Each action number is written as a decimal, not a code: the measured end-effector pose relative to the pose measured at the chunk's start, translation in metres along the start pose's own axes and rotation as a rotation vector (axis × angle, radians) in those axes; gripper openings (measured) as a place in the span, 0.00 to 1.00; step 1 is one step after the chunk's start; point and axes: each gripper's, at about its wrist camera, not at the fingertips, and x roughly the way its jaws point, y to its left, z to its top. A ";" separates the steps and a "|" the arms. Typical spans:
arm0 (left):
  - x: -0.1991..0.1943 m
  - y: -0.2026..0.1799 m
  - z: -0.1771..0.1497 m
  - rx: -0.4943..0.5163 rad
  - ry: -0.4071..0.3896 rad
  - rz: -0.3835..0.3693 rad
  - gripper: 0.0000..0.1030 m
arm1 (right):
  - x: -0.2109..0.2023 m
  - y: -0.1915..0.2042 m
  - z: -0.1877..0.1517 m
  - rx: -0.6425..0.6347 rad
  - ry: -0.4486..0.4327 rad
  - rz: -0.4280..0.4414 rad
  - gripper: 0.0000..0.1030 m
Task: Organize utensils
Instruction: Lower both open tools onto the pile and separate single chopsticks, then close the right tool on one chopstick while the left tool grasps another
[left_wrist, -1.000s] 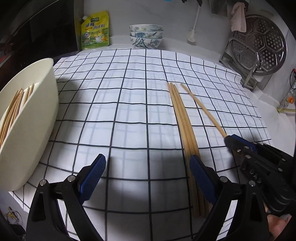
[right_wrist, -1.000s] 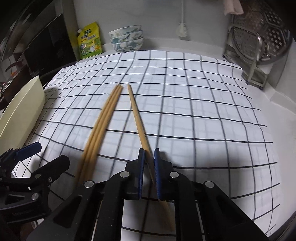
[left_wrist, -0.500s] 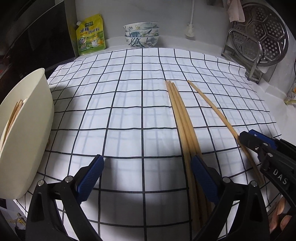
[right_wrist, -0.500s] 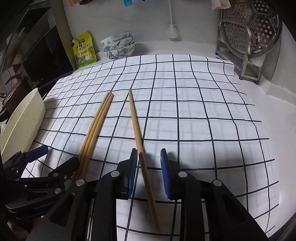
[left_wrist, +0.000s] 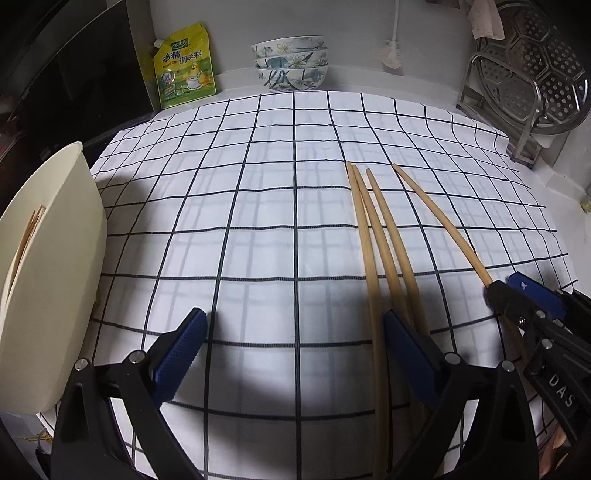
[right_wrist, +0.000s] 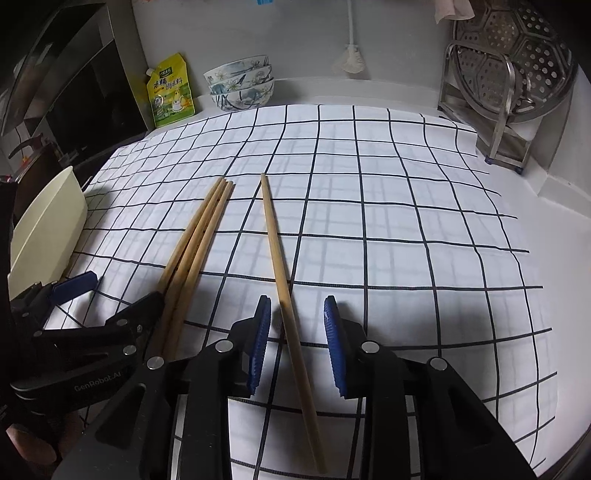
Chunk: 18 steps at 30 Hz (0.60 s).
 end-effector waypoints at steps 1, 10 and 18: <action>0.001 0.000 0.001 0.001 -0.002 -0.002 0.92 | 0.002 0.000 0.001 -0.005 0.003 -0.007 0.28; -0.001 -0.003 0.001 0.002 -0.036 -0.033 0.65 | 0.010 0.010 0.007 -0.074 -0.006 -0.065 0.24; -0.007 -0.007 0.000 0.005 -0.036 -0.048 0.07 | 0.010 0.013 0.007 -0.077 -0.016 -0.049 0.06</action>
